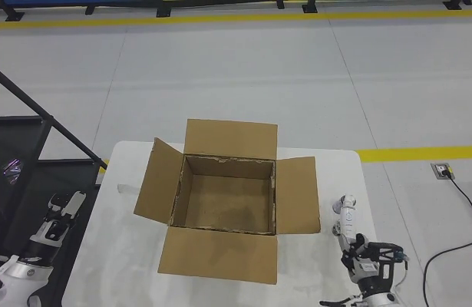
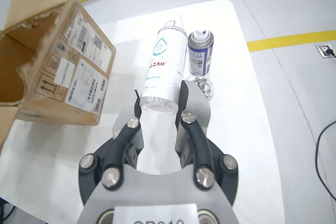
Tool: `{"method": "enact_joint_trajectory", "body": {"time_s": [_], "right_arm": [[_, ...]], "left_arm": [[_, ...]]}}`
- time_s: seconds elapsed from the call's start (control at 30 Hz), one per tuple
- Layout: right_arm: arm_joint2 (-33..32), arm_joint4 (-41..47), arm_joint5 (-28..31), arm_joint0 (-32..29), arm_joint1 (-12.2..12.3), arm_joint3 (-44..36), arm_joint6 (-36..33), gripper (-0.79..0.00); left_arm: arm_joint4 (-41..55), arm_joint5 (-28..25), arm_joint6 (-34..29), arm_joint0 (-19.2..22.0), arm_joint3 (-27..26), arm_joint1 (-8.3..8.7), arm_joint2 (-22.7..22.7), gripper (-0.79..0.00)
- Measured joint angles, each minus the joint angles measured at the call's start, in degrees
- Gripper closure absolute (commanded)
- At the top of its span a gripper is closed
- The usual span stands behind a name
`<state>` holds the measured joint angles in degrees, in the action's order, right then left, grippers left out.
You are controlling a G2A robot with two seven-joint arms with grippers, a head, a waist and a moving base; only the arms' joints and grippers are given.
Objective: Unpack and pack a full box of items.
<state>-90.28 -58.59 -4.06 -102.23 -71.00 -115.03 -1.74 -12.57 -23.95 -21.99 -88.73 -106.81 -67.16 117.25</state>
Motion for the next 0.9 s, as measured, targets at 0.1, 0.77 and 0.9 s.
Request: {"method": "enact_joint_trajectory", "body": {"time_s": [0.1, 0.77, 0.9], "right_arm": [[-2.54, -0.42, -0.11, -1.81, 0.12, -5.42, -0.44, 0.0], [32.3, -20.54, 5.13, 41.04, -2.99, -0.1, -41.93, 0.0], [43.51, -19.49, 2.77, 52.83, -6.3, 11.18, -46.49, 0.0]], "left_arm": [[0.0, 0.0, 0.0, 0.0, 0.0, 0.0, 0.0, -0.785], [0.0, 0.0, 0.0, 0.0, 0.0, 0.0, 0.0, -0.785], [0.0, 0.0, 0.0, 0.0, 0.0, 0.0, 0.0, -0.785]]}}
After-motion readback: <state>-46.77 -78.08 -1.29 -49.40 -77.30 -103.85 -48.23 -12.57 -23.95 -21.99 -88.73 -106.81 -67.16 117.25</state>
